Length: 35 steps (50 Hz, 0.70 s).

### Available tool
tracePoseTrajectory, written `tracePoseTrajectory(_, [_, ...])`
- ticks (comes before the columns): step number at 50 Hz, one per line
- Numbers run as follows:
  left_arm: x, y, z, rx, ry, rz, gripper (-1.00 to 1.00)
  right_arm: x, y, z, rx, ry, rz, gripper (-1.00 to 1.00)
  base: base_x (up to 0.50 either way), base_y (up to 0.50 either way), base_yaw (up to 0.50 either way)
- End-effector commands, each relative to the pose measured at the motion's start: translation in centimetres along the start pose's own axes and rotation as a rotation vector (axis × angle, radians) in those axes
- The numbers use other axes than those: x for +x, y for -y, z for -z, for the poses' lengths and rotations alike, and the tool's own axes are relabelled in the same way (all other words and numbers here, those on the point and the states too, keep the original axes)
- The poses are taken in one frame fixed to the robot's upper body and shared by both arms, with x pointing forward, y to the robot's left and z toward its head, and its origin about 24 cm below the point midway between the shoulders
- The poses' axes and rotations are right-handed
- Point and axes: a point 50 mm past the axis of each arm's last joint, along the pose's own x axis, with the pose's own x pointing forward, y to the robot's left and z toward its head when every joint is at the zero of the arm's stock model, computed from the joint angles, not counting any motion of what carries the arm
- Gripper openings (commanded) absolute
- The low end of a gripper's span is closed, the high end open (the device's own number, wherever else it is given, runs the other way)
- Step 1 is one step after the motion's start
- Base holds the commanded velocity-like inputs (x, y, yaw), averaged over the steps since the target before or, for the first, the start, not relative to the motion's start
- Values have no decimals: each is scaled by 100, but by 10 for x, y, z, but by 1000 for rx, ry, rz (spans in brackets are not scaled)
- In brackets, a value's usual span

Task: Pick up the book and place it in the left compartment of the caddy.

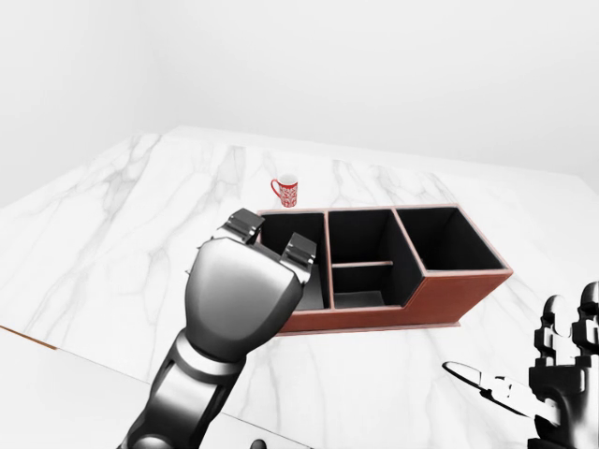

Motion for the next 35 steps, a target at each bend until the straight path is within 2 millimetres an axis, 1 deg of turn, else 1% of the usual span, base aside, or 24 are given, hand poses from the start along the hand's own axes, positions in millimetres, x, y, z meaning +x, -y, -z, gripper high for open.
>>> tracePoseTrajectory(1, [1,-7,1,7,-3,-57,-100,0,0,0,0,-1,0,100,0,0,0])
tracePoseTrajectory(17, [1,-6,1,6,-1,-53,-100,0,0,1,0,-1,-1,100,0,0,0])
tracePoseTrajectory(24, [7,-5,-8,25,61,-36,-100,0,0,1,-1,-3,1,100,0,0,0])
tracePoseTrajectory(35, [11,13,-31,65,184,38,-100,1,0,2,-4,-3,0,100,0,0,0])
